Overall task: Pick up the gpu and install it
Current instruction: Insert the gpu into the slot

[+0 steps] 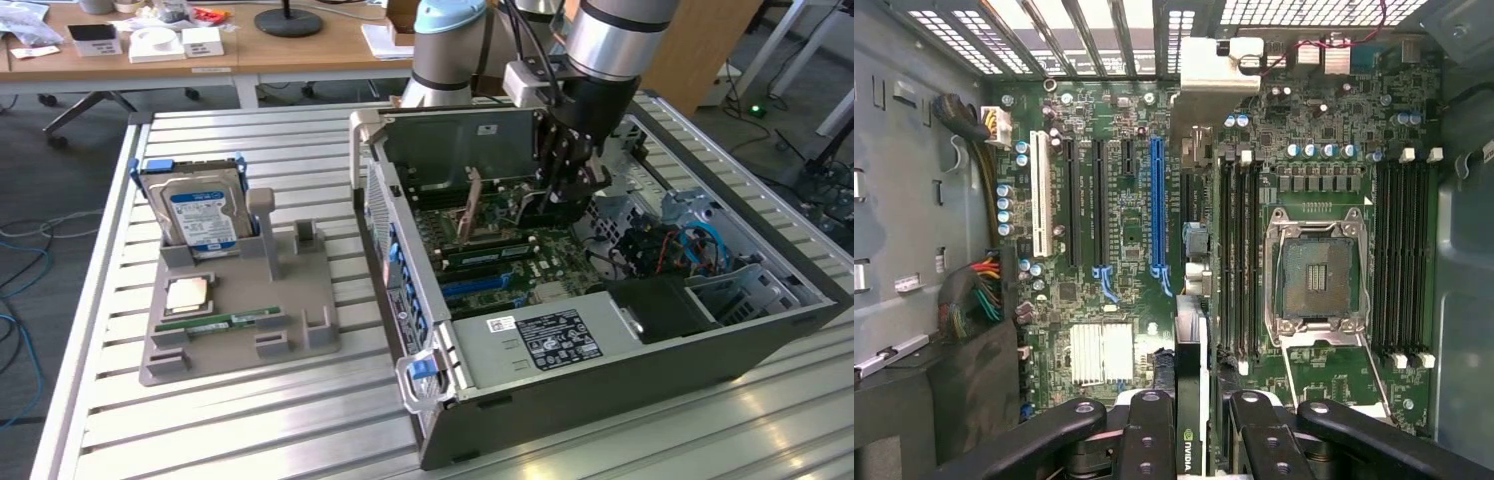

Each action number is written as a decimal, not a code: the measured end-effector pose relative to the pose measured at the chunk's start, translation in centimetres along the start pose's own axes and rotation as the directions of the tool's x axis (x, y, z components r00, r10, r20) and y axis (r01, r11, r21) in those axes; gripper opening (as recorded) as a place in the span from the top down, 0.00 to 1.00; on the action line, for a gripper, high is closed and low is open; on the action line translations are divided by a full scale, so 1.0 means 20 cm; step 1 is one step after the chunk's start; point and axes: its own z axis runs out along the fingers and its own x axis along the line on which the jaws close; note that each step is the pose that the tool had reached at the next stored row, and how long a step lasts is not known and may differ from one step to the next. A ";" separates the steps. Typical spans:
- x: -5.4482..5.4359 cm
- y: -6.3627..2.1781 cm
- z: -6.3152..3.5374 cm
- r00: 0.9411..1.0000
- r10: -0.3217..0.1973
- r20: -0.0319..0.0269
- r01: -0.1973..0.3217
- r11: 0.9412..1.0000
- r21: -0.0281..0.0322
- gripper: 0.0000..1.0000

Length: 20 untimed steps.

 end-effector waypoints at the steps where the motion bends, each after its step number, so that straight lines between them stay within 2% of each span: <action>1: 0.00 0.000 0.003 1.000 0.000 0.000 0.000 1.000 0.000 0.74; 20: 0.00 0.002 0.041 1.000 0.000 -0.005 0.000 1.000 0.000 0.74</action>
